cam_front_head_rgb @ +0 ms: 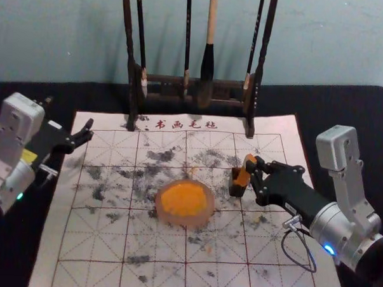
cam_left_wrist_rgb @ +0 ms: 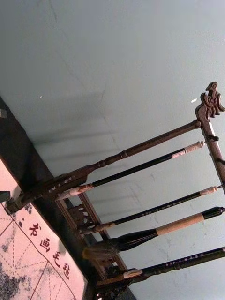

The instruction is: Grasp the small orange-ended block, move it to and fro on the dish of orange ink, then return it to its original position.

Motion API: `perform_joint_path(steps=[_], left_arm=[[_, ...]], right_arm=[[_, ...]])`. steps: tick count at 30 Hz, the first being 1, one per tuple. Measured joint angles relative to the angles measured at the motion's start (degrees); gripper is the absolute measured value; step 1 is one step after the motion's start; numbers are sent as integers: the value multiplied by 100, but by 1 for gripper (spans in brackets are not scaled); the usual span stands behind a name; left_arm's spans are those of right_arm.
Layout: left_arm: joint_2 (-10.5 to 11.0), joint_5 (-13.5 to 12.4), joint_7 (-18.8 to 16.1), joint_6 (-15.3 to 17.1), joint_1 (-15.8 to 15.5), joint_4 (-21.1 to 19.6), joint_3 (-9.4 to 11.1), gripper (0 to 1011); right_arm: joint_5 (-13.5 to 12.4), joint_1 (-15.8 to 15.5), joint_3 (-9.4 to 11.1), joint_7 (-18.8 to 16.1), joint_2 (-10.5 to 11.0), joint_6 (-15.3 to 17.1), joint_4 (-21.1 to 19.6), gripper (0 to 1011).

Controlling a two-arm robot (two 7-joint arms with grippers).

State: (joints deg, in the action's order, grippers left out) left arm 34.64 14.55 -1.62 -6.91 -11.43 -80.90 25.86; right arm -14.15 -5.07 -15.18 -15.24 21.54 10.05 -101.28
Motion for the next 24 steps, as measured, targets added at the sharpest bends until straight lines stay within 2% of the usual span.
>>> perform_joint_path(steps=[6,24], left_arm=[[0,0,0,0,0,0,0,1001],[0,0,0,0,0,0,0,1001]], right_arm=[[67,48,-6,-10,-46,-88,99,108],[170,107,-2,-10,-155,-80,293,108]])
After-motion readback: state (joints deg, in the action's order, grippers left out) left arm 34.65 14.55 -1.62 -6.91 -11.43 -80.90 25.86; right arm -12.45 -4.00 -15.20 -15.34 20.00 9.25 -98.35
